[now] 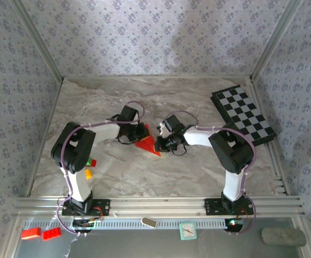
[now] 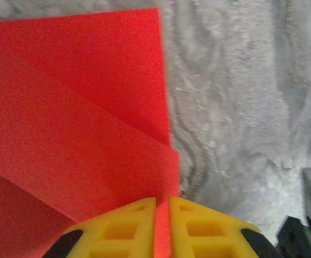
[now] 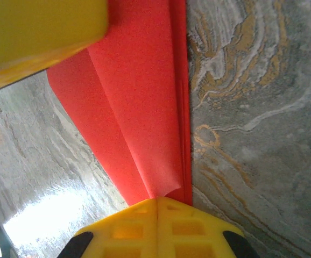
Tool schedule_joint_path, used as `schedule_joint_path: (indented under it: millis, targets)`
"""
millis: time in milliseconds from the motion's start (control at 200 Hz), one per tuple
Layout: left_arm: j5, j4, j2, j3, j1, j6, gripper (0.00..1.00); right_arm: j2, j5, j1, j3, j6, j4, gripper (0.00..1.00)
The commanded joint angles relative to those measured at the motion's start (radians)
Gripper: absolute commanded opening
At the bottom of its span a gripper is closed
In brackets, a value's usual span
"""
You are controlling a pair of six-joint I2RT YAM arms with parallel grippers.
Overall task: Fold a paper plane with a square sheet of paper (pick it up from the middle)
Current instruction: Fourth fold the wing at the center of the table.
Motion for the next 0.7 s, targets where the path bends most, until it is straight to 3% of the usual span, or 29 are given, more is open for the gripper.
schedule_joint_path:
  millis: [0,215,375,695]
  targets:
    - [-0.031,-0.014,0.032,0.024,0.016,0.039,0.14,0.085,0.110,-0.003,-0.059,0.014,-0.206,0.02]
    - [-0.050,-0.014,0.062,0.016,0.095,0.101,0.14,0.085,0.115,-0.007,-0.072,0.015,-0.208,0.02]
    - [0.005,-0.019,0.114,0.038,0.162,0.131,0.14,0.079,0.097,-0.014,-0.086,0.012,-0.189,0.02]
    - [0.005,-0.067,0.148,0.031,0.167,0.138,0.11,-0.010,-0.008,-0.006,0.038,-0.020,-0.149,0.03]
